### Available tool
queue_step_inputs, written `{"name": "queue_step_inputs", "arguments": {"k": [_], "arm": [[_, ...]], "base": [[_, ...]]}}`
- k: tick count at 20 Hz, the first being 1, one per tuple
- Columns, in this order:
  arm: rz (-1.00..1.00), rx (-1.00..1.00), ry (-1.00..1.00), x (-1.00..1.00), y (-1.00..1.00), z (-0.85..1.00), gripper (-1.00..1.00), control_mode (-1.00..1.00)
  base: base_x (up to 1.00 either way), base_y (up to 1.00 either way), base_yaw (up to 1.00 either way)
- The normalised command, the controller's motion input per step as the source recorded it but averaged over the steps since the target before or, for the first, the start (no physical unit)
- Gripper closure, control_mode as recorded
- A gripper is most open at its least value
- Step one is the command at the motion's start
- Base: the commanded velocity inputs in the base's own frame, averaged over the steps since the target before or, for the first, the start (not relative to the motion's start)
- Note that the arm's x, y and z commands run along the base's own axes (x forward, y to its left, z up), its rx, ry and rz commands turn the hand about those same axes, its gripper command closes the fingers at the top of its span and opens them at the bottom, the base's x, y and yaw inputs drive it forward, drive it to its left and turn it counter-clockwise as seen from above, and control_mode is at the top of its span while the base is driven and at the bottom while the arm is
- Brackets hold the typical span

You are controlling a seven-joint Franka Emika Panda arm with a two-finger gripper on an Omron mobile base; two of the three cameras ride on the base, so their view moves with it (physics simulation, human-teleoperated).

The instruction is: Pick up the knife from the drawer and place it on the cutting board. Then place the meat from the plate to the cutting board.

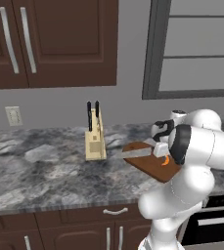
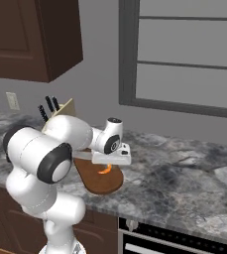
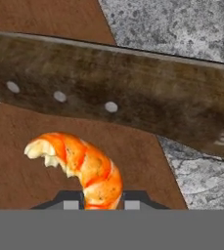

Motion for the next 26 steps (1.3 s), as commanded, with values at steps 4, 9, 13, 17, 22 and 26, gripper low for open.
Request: {"name": "queue_step_inputs", "arguments": {"k": [4,9,13,17,22,26], "arm": [[0.00,0.00,0.00,-0.48,0.00,0.00,-1.00,-1.00],[0.00,0.00,0.00,-0.43,0.00,0.15,-1.00,-1.00],[0.00,0.00,0.00,-0.38,0.03,0.34,-1.00,-1.00],[0.00,0.00,0.00,-0.43,0.03,0.55,-1.00,-1.00],[0.00,0.00,0.00,-0.55,0.00,0.52,-1.00,-1.00],[0.00,0.00,0.00,-0.79,0.00,0.49,-1.00,-1.00]], "base": [[0.00,0.00,0.00],[0.00,0.00,0.00],[0.00,0.00,0.00],[0.00,0.00,0.00],[0.00,0.00,0.00],[0.00,0.00,0.00]]}}
